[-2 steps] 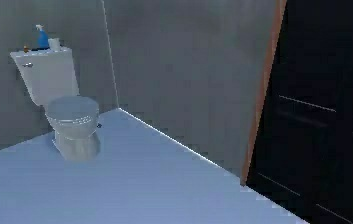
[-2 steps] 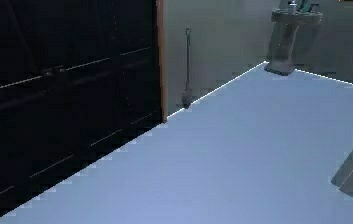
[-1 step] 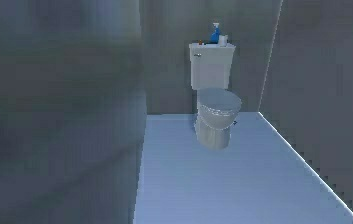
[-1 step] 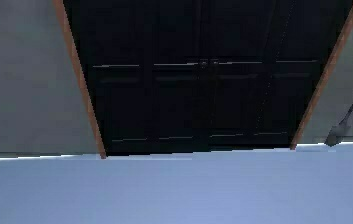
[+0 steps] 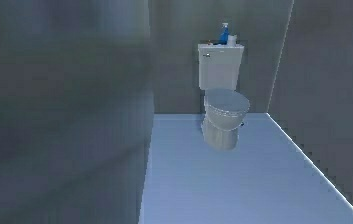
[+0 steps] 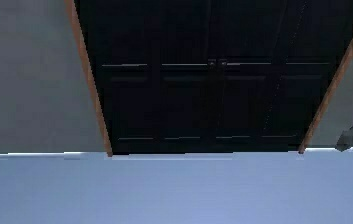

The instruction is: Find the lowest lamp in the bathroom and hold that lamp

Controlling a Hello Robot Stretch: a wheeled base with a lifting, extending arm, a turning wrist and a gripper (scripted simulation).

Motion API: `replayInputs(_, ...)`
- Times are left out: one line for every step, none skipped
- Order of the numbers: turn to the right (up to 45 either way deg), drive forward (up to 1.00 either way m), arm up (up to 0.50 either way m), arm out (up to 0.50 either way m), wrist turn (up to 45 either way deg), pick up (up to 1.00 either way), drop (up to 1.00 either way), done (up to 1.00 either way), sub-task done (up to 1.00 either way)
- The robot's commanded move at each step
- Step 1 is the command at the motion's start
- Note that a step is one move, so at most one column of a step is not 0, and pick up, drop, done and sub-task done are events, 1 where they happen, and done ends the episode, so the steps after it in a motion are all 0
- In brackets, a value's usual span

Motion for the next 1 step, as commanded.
replayInputs(0.0,1.0,0.0,0.0,0.0,0.0,0.0,0.0,0.0)
